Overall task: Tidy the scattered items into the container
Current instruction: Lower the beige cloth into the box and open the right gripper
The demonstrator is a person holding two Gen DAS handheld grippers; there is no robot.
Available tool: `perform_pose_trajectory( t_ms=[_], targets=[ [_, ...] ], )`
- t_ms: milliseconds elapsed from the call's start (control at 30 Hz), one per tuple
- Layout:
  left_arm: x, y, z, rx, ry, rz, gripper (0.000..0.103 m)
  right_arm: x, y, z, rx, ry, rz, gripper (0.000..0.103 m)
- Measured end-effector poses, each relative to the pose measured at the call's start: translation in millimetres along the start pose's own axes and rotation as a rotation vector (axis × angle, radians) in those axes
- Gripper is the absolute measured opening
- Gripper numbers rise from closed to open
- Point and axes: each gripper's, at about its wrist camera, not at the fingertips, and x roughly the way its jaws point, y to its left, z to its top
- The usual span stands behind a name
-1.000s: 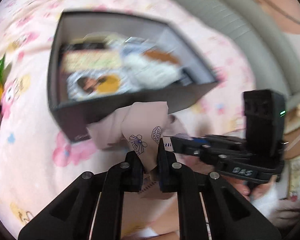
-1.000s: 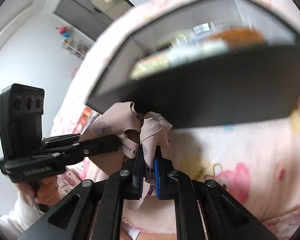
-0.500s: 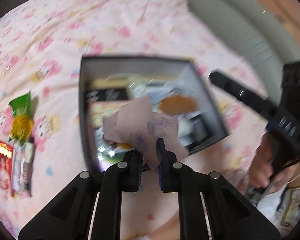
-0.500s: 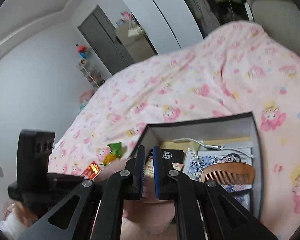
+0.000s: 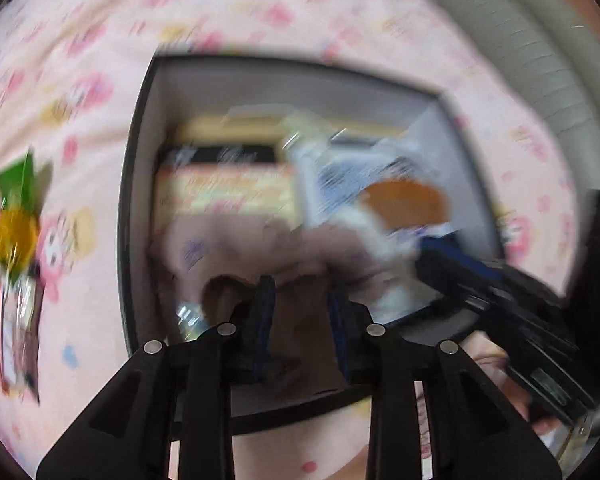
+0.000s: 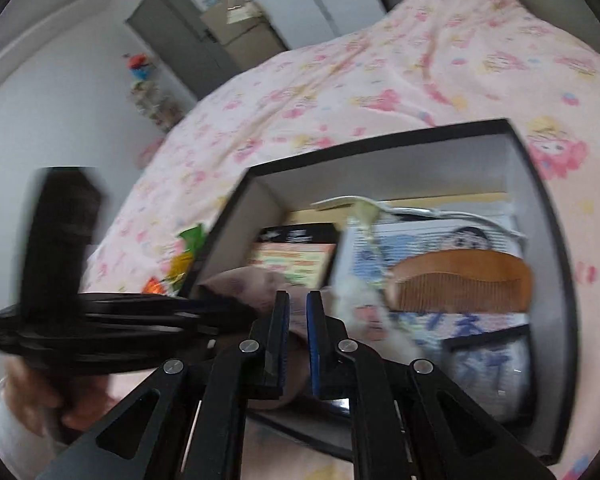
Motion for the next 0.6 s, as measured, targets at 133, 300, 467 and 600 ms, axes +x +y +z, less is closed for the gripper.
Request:
perform_pose_trajectory(
  t_ms=[133, 300, 467, 600],
  targets=[
    [-5, 7, 0, -0.019, -0.008, -0.019, 0.027, 20, 12, -6, -0.043, 0.093, 0.008, 0.008],
    [-17, 2, 15, 0.002, -0.090, -0.015, 0.040, 20, -7, 9, 0.024, 0.036, -0.212, 0.008],
    [15, 4, 13, -0.002, 0.043, -0.005, 0.039, 28, 0, 11, 0.005, 0.114, 0.060, 0.008],
    [14, -6, 9, 0.054, 0.058, 0.051, 0.039, 42, -4, 6, -0.016, 0.135, -0.146, 0.008]
  ],
)
